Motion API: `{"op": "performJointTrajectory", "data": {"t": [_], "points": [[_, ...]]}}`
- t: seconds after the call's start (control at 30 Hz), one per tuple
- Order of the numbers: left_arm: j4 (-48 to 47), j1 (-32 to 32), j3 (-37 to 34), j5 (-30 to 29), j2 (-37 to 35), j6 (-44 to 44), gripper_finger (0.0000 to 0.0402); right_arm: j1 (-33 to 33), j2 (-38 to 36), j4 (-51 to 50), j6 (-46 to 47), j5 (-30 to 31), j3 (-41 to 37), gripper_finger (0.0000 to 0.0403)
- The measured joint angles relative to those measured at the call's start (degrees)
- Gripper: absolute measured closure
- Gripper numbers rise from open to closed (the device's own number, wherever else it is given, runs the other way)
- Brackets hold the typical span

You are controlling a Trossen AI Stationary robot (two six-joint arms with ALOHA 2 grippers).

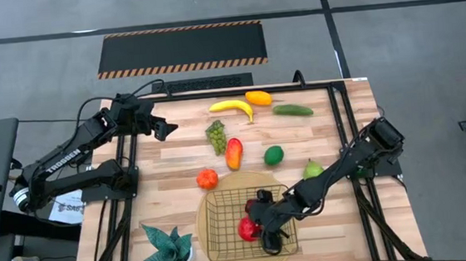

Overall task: Build produce basket
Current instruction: Put the red apple into the wire basket, then put the pear into the wire basket

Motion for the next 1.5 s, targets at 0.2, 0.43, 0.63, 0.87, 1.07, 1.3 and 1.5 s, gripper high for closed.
{"op": "performJointTrajectory", "data": {"t": [0.2, 0.43, 0.63, 0.87, 1.07, 1.3, 1.5], "points": [[0.01, 0.0, 0.0, -0.02, -0.01, 0.0, 0.0028, 0.0, 0.0, -0.74, 0.28, -0.84, 0.0, 0.0093], [0.03, 0.0, 0.0, -0.04, -0.01, 0.0, 0.0028, -0.05, -0.02, -0.88, 0.46, -3.03, 0.0, 0.0038], [0.01, 0.0, 0.0, -0.02, 0.01, 0.0, 0.0028, -0.32, -0.07, -2.34, 2.6, -6.84, 0.88, 0.0032], [0.03, 0.0, 0.0, -0.02, 0.0, 0.0, 0.0028, -2.98, -1.36, -21.81, 4.77, -11.97, 11.95, 0.0034], [0.03, 0.0, 0.0, -0.02, -0.01, 0.07, 0.0028, -5.16, -7.55, -44.46, 9.18, -6.28, 16.44, 0.0034], [0.03, -0.02, 0.0, -0.24, -0.01, 0.33, 0.0028, -4.34, -15.19, -70.48, 23.83, 8.66, 16.0, 0.0033], [0.06, -0.02, 0.0, -1.03, -0.01, 0.37, 0.0028, -5.42, -20.68, -75.33, 39.88, 9.42, 6.9, 0.0033]]}}
